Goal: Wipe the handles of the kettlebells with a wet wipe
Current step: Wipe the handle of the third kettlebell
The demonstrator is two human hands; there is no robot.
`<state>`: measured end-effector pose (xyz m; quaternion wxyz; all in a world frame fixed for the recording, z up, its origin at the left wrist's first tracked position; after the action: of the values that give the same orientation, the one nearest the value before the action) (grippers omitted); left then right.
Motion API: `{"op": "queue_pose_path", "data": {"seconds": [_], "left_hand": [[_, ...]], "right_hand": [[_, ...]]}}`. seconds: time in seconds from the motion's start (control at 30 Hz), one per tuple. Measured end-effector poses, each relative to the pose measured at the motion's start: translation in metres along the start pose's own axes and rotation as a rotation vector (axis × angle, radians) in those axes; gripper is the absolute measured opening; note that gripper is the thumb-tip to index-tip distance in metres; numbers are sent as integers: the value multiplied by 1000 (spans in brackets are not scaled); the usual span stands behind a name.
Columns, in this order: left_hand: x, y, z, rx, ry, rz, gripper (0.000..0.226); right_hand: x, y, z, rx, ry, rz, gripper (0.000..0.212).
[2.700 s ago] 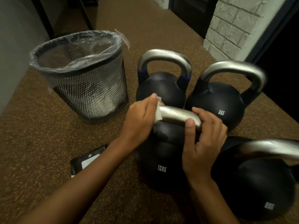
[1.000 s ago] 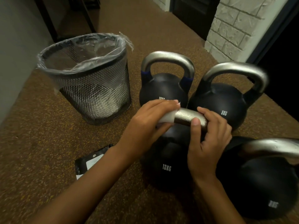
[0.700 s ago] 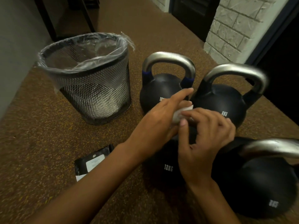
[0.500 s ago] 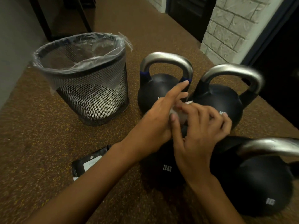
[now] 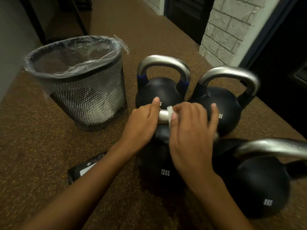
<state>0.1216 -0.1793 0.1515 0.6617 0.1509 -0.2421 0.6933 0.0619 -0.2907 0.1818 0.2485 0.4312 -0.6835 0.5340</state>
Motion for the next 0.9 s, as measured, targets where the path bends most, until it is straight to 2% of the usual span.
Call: {"op": "queue_pose_path", "data": {"seconds": [0.1,0.3,0.5,0.63,0.8,0.9], "left_hand": [[-1,-1,-1,-18,27,46,54],[-1,0,0,-32,56,46,50],[0,2,2,-13,-8,68,52],[-1,2,4,4,-26,74,51],[-1,2,3,-7,9,67,51],[-1,2,1,-1,13,55,55]], "right_hand": [[-7,-5,-7,36,102,-62,23],[-7,-18,-11,83,210,-136,43],[6,-26,33,-2,317,-381,59],[3,-24,32,-103,194,-324,56],[-11,-15,4,0,183,-186,51],[-8,-17,14,-5,187,-216,54]]}}
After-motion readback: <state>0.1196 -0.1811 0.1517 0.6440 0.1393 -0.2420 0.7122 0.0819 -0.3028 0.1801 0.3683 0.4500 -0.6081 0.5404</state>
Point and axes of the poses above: each hand's wrist, its own y-axis away from the middle knuckle, its own x-axis out of the back of the hand, z = x × y, the point moved 4 cm from there along -y, towards the middle knuckle, and after that the axes turned 1 degree about y, right-handed, at the moved point
